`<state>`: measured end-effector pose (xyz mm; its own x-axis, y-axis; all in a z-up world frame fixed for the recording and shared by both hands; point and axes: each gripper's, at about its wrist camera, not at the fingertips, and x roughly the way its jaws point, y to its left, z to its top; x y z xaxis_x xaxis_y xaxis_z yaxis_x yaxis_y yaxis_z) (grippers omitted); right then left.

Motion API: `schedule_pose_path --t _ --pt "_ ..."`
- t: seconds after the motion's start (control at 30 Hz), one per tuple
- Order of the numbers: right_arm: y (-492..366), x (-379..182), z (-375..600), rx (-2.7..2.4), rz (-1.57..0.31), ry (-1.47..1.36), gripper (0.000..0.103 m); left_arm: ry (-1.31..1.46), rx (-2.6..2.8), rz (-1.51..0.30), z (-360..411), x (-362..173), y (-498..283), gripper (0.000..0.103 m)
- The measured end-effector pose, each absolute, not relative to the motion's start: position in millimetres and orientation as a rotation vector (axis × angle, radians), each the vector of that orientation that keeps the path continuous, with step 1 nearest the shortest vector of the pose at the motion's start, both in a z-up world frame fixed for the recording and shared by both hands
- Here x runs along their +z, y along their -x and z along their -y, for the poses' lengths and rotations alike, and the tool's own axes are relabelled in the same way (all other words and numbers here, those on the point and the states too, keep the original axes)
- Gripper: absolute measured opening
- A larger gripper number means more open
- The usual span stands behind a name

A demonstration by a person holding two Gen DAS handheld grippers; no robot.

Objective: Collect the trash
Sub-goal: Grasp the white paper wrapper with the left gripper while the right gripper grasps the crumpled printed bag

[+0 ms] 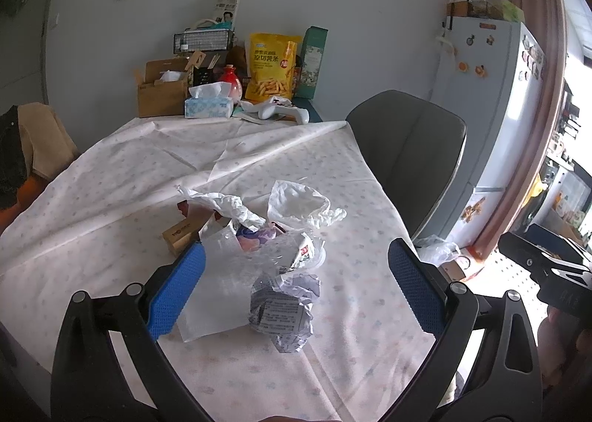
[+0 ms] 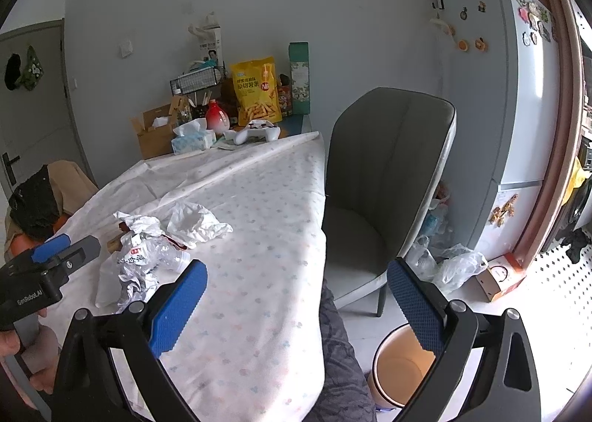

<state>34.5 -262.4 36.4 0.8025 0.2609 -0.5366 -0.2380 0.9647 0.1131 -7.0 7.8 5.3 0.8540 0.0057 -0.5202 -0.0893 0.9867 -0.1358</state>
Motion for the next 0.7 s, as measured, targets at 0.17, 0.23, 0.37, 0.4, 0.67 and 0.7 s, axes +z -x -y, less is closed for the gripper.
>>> schedule_pose_path --t 0.17,0.23,0.37,0.4,0.67,0.7 --pt "-39 36 246 0.313 -0.587 -0.034 0.096 0.166 0.069 -0.547 -19 4 9 0.098" --pt "-40 34 237 0.341 -0.595 -0.028 0.096 0.172 0.083 -0.551 -27 2 10 0.098" --pt "-46 27 212 0.409 -0.626 -0.013 0.096 0.196 0.111 -0.562 -47 -4 11 0.098" --pt "-47 25 206 0.425 -0.637 -0.013 0.096 0.208 0.118 -0.566 -54 -7 12 0.098" --pt "-56 9 158 0.562 -0.699 -0.011 0.095 0.258 0.185 -0.608 -89 -26 14 0.095" --pt "-57 8 153 0.574 -0.707 -0.010 0.095 0.265 0.194 -0.616 -94 -29 14 0.094"
